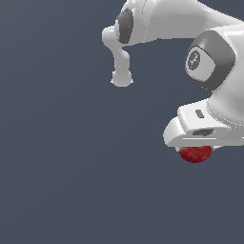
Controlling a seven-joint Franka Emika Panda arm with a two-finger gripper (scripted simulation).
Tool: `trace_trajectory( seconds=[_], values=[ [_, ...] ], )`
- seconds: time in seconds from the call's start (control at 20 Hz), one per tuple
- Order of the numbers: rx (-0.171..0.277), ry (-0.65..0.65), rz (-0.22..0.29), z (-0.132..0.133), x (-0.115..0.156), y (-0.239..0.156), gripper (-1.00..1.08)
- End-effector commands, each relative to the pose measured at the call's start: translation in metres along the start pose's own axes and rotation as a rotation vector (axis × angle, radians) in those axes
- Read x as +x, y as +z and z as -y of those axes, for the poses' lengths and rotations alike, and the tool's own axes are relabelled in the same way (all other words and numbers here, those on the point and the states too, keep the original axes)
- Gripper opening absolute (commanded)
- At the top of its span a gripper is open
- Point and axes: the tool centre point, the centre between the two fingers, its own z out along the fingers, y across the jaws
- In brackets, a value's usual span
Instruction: Pick up the object and move it to a goal position.
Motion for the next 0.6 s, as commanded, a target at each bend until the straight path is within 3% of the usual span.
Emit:
trace_trajectory(
  seconds=[0.0,0.55],
  values=[
    [0.001,0.000,-0.003,0.0014,0.0015,-0.0040,-1.00],
    [0.001,0.000,-0.003,0.0033,0.0030,-0.0063,-1.00]
  ],
)
